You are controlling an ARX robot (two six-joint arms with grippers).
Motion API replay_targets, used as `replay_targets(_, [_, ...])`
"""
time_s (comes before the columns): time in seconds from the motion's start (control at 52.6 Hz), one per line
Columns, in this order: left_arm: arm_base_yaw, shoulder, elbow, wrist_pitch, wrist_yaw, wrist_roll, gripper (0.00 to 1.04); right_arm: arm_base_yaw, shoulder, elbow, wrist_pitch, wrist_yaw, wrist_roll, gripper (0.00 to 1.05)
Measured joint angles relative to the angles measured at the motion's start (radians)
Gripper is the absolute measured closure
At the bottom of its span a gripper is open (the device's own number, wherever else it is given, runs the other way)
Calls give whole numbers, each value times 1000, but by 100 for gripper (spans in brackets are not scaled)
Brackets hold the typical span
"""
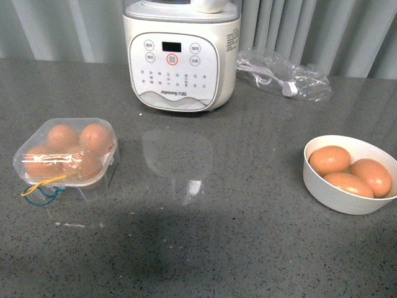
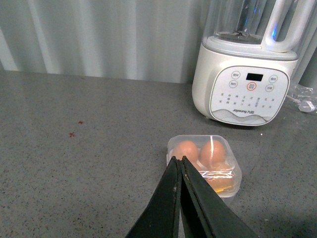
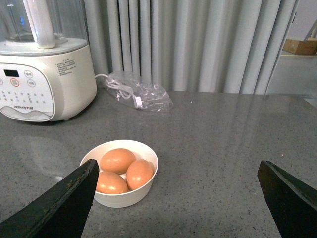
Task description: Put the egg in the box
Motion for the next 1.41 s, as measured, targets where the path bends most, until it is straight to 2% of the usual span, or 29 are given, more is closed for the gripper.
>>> replay_targets(0.532, [0, -160, 0, -160, 0, 0, 101, 0, 0, 0, 0, 0, 0, 7])
replay_targets(0.647, [0, -293, 1, -323, 0, 0, 101, 0, 0, 0, 0, 0, 0, 7])
replay_targets(0.875, [0, -328, 0, -334, 0, 0, 101, 0, 0, 0, 0, 0, 0, 7])
replay_targets(0.97, [0, -328, 1, -334, 0, 0, 87, 0, 0, 0, 0, 0, 0, 7])
replay_targets(1.198, [0, -328, 1, -335, 0, 0, 33, 0, 0, 0, 0, 0, 0, 7])
replay_targets(1.255, [0, -328, 0, -335, 0, 0, 24, 0, 0, 0, 0, 0, 0, 7])
replay_targets(1.331, [0, -328, 1, -335, 0, 0, 7, 0, 0, 0, 0, 0, 0, 7])
replay_targets(1.407, [0, -328, 1, -335, 0, 2, 7, 0, 0, 0, 0, 0, 0, 7])
